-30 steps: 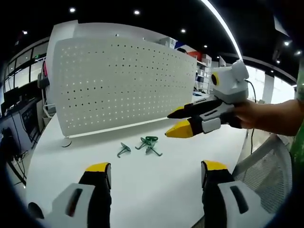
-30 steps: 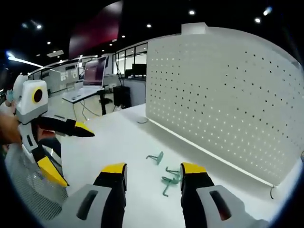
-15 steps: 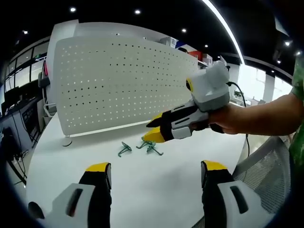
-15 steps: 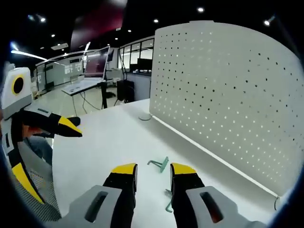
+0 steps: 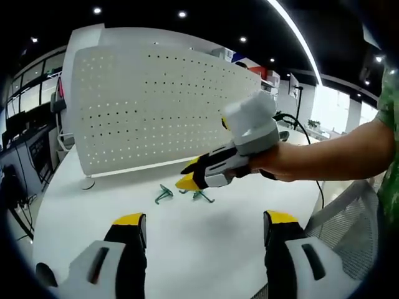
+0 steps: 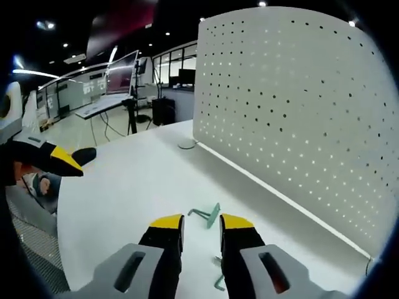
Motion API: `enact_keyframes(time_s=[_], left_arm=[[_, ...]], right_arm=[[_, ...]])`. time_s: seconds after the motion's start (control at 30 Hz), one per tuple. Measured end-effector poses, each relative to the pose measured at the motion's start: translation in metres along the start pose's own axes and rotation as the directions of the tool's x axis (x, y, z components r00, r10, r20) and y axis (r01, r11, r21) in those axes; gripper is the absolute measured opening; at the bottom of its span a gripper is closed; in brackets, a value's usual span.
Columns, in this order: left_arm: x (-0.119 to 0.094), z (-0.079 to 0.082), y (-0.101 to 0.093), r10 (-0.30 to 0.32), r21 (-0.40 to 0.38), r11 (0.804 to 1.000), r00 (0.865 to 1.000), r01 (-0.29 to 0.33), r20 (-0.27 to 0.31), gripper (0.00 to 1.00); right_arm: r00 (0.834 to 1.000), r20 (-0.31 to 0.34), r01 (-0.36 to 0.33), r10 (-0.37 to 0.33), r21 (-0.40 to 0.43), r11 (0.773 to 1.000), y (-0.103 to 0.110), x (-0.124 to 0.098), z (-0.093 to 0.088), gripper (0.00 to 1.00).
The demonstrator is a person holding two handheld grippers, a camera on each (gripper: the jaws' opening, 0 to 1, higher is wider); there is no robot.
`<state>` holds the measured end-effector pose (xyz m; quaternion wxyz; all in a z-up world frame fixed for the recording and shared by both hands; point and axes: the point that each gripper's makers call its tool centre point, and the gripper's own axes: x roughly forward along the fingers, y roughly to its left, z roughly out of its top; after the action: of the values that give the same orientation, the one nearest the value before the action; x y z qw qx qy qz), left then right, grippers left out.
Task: Insert the hook assembly into the mounting plate slot until the hook locks in place.
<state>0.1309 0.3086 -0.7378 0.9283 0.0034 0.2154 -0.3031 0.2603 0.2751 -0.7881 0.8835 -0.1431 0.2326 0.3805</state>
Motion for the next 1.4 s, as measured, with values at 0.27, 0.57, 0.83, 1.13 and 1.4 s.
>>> enact_keyframes(time_s=[0.27,0.57,0.83,1.13,1.4], left_arm=[[0.000,-0.001,-0.001,-0.005,-0.007,1.000,1.000,0.005,-0.003,0.78],[0.000,0.000,-0.001,-0.009,-0.017,1.000,1.000,0.009,0.003,0.78],[0.001,-0.001,-0.002,-0.015,-0.022,1.000,1.000,0.015,0.000,0.78],[0.001,-0.001,-0.002,-0.015,-0.029,0.999,1.000,0.015,-0.004,0.77],[0.002,-0.003,-0.001,-0.015,-0.034,0.999,1.000,0.015,-0.010,0.77]], right_arm=[[0.999,-0.031,-0.007,0.008,0.002,1.000,0.000,0.012,-0.009,0.19],[0.997,-0.075,-0.007,0.006,-0.014,1.000,-0.002,0.027,-0.022,0.15],[0.995,-0.094,-0.013,0.013,-0.007,1.000,-0.001,0.034,-0.027,0.12],[0.994,-0.110,-0.006,0.004,-0.013,1.000,-0.004,0.042,-0.032,0.09],[0.993,-0.117,0.006,-0.008,-0.020,1.000,-0.009,0.045,-0.034,0.06]])
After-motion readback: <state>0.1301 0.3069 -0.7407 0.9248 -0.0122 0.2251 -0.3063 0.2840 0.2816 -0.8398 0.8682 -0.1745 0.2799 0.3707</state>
